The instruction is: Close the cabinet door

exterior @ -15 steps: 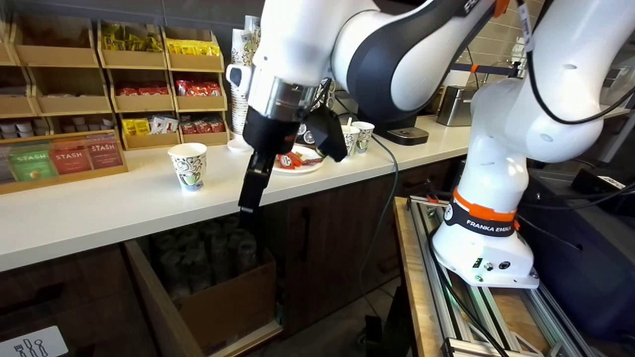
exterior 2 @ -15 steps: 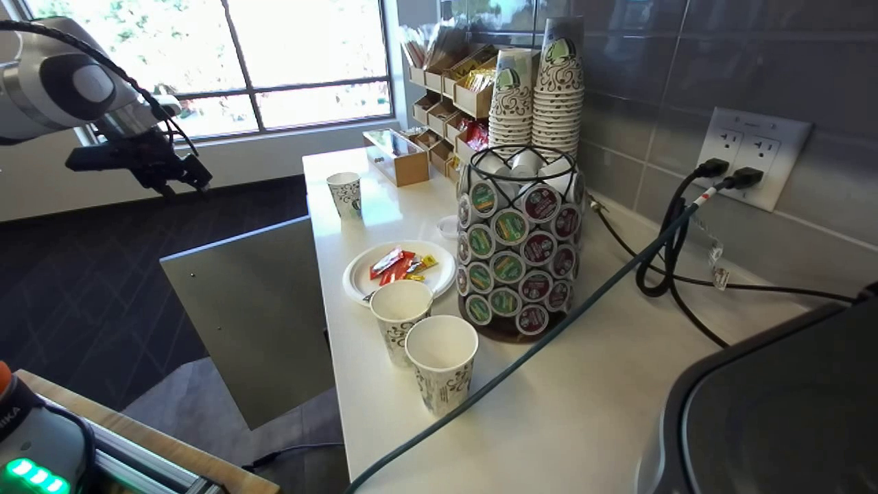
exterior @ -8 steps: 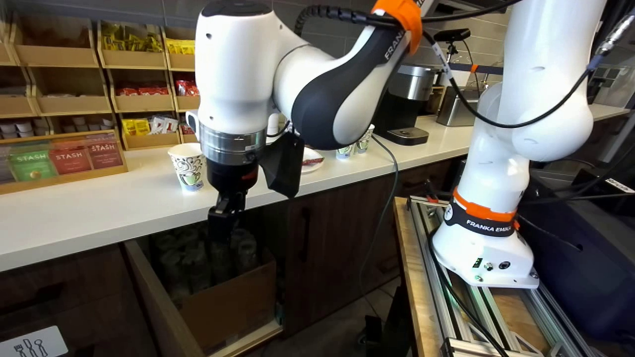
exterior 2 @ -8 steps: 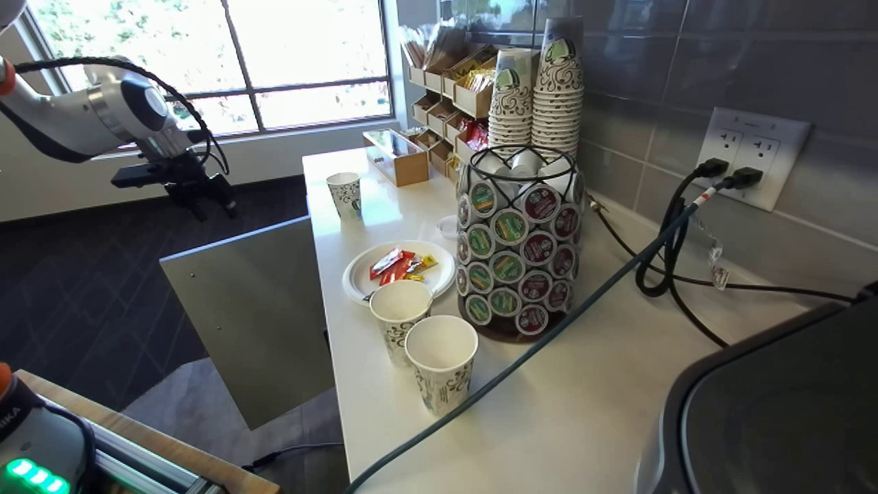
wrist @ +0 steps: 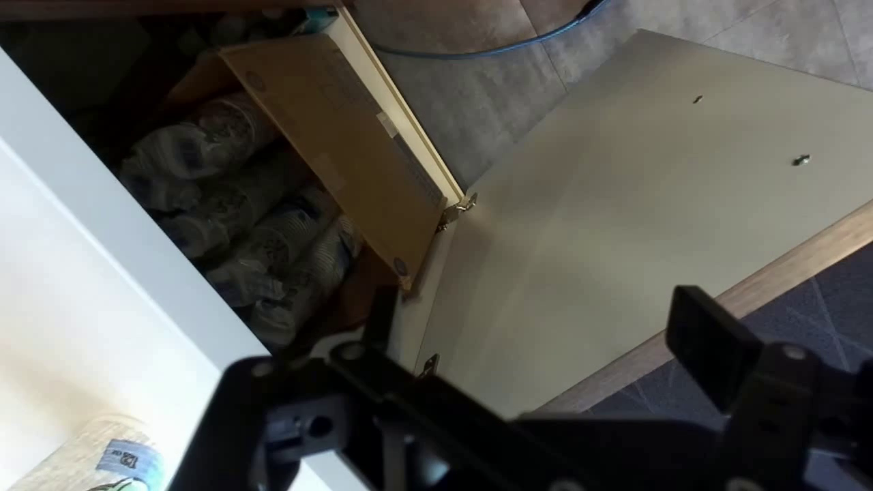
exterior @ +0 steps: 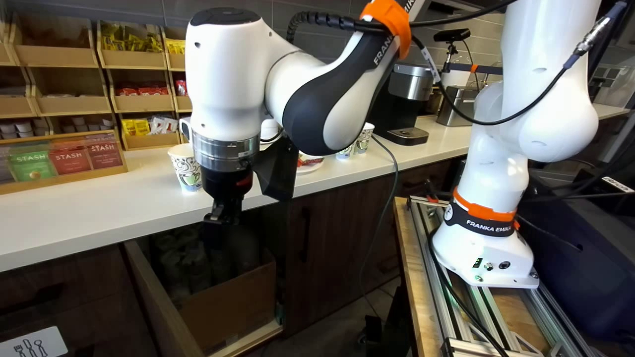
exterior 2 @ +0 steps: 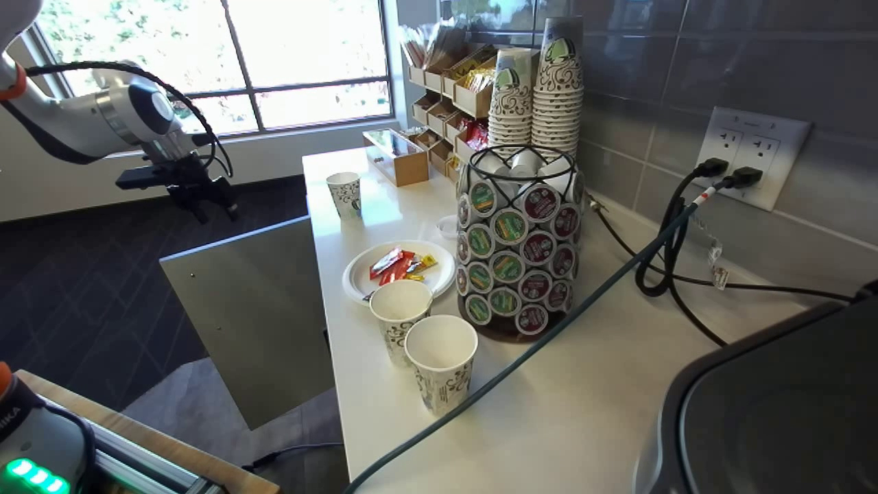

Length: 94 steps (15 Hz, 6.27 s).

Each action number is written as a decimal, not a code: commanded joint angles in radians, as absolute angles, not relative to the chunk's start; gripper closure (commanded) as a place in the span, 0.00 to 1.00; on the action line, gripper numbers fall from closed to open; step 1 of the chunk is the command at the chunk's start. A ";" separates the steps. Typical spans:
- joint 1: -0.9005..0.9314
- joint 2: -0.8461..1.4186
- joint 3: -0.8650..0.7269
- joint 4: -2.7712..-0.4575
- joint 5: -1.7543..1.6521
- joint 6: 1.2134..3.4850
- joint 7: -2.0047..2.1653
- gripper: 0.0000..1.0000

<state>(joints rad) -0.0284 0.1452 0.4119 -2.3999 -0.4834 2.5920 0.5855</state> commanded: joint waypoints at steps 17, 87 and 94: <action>0.445 0.498 0.095 -2.099 -0.394 2.774 0.503 0.81; -0.047 -0.344 0.259 -2.605 0.317 2.432 -0.073 0.00; -0.053 -0.732 0.182 -2.678 0.050 2.142 0.232 0.00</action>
